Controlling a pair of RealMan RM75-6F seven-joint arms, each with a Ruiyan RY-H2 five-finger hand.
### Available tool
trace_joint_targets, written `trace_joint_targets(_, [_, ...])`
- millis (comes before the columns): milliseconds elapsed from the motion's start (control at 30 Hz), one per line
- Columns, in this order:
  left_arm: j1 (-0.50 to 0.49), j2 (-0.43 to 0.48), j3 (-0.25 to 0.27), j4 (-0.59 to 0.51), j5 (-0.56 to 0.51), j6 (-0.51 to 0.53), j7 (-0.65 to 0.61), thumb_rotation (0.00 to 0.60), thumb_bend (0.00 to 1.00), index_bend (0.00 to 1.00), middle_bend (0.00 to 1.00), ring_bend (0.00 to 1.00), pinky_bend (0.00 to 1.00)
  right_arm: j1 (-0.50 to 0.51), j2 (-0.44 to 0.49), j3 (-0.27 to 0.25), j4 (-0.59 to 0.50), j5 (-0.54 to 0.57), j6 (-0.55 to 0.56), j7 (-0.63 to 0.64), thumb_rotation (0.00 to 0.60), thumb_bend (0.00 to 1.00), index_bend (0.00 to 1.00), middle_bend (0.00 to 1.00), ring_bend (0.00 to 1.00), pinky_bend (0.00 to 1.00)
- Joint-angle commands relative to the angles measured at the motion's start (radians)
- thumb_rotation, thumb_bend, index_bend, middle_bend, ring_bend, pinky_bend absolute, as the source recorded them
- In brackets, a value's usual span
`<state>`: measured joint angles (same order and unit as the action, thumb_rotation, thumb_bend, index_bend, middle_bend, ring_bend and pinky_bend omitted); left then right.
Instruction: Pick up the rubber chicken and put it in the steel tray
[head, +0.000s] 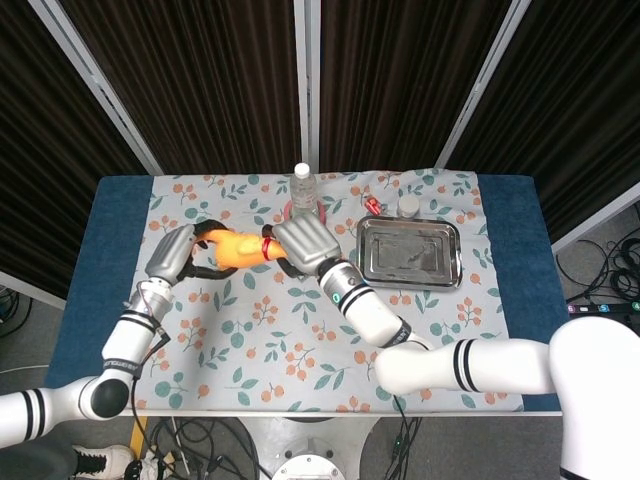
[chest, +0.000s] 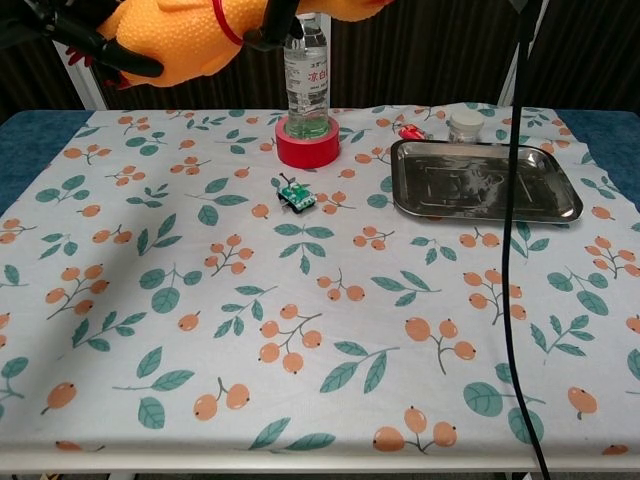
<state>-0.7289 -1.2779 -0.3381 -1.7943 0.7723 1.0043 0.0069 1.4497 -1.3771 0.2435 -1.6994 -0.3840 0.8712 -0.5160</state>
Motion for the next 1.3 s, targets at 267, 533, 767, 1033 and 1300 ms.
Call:
trace_joint_targets(267, [0.009, -0.061, 0.005, 0.047, 0.040, 0.069, 0.020, 0.600, 0.49, 0.83, 0.86, 0.75, 0.63, -0.011, 0.006, -0.002, -0.021, -0.018, 0.004, -0.004, 0.600, 0.94, 0.82, 0.68, 0.65, 0.92])
trace_joint_targets(533, [0.024, -0.012, 0.007, 0.000, 0.043, 0.020, -0.004, 0.502, 0.13, 0.22, 0.23, 0.24, 0.46, -0.012, 0.002, -0.007, 0.000, -0.008, 0.015, -0.022, 0.600, 0.94, 0.82, 0.68, 0.64, 0.92])
trace_joint_targets(767, [0.040, -0.023, 0.010, 0.007, 0.083, 0.042, -0.026, 0.352, 0.01, 0.17, 0.13, 0.13, 0.34, -0.014, -0.008, -0.016, 0.019, -0.004, 0.029, -0.045, 0.600, 0.95, 0.82, 0.68, 0.64, 0.92])
trace_joint_targets(1033, [0.041, -0.022, 0.020, 0.006, 0.101, 0.030, -0.017, 0.356, 0.01, 0.17, 0.11, 0.11, 0.32, -0.015, -0.020, -0.006, 0.031, -0.002, 0.033, -0.055, 0.600, 0.95, 0.82, 0.68, 0.64, 0.92])
trace_joint_targets(1300, [0.027, -0.014, 0.031, 0.015, 0.102, -0.002, 0.009, 0.530, 0.01, 0.17, 0.11, 0.11, 0.32, -0.017, -0.024, 0.001, 0.021, -0.007, 0.022, -0.057, 0.600, 0.95, 0.82, 0.68, 0.64, 0.92])
